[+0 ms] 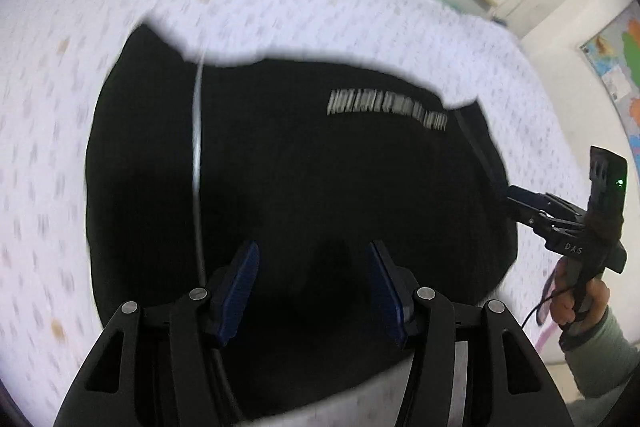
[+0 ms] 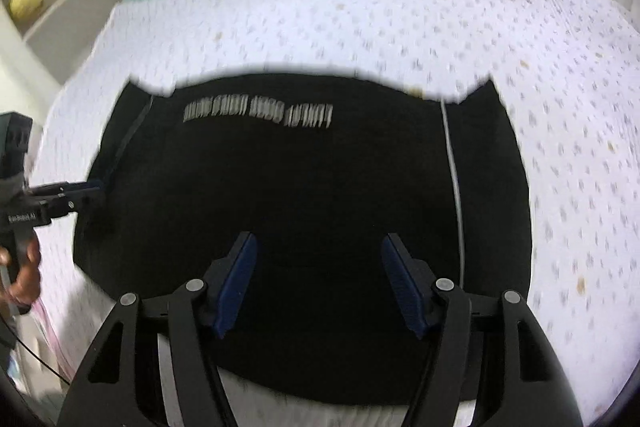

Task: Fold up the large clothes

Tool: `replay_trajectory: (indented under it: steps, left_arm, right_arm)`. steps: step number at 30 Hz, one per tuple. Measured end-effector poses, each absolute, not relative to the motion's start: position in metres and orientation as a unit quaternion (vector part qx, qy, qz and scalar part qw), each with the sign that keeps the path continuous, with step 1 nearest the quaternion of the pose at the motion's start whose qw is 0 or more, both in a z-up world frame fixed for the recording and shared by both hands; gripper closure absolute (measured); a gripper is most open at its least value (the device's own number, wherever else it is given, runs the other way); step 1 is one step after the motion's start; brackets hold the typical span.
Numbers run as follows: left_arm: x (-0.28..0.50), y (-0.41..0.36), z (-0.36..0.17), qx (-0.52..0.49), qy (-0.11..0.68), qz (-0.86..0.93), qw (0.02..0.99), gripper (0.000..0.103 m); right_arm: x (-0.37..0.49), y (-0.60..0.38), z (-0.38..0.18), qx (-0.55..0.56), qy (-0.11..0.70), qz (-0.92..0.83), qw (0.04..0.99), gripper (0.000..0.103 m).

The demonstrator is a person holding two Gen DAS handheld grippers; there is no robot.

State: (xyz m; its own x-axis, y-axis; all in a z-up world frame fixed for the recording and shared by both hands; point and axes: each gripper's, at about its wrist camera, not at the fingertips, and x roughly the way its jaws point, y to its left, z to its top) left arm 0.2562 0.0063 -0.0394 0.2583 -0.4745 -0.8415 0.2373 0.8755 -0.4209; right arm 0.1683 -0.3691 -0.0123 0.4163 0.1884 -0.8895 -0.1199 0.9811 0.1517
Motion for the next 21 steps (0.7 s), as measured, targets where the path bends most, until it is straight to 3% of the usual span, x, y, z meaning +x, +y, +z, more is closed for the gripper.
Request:
replay_trajectory:
  steps: [6,10,15,19,21]
  left_arm:
    - [0.237,0.017,-0.097,-0.181,0.583,-0.172,0.773,0.046]
    - [0.241,0.009,-0.081,-0.131,0.585,-0.177,0.78,0.045]
    - [0.233,0.038,-0.044,-0.152,0.558,-0.183,0.795,0.045]
    - [0.243,0.078,-0.022,-0.183,0.552,-0.156,0.798,0.032]
    - [0.251,0.098,-0.019,-0.198,0.547,-0.147,0.8,0.031]
  right_arm:
    - [0.155,-0.357,-0.084,0.04,0.583,0.036,0.811,0.034]
    - [0.156,-0.359,-0.07,0.044,0.59,0.027,0.806,0.035]
    - [0.139,-0.412,-0.028,0.148,0.554,0.032,0.819,0.034]
    - [0.138,-0.456,-0.004,0.153,0.526,-0.006,0.836,0.03]
    - [0.138,-0.476,-0.003,0.155,0.522,-0.021,0.838,0.03]
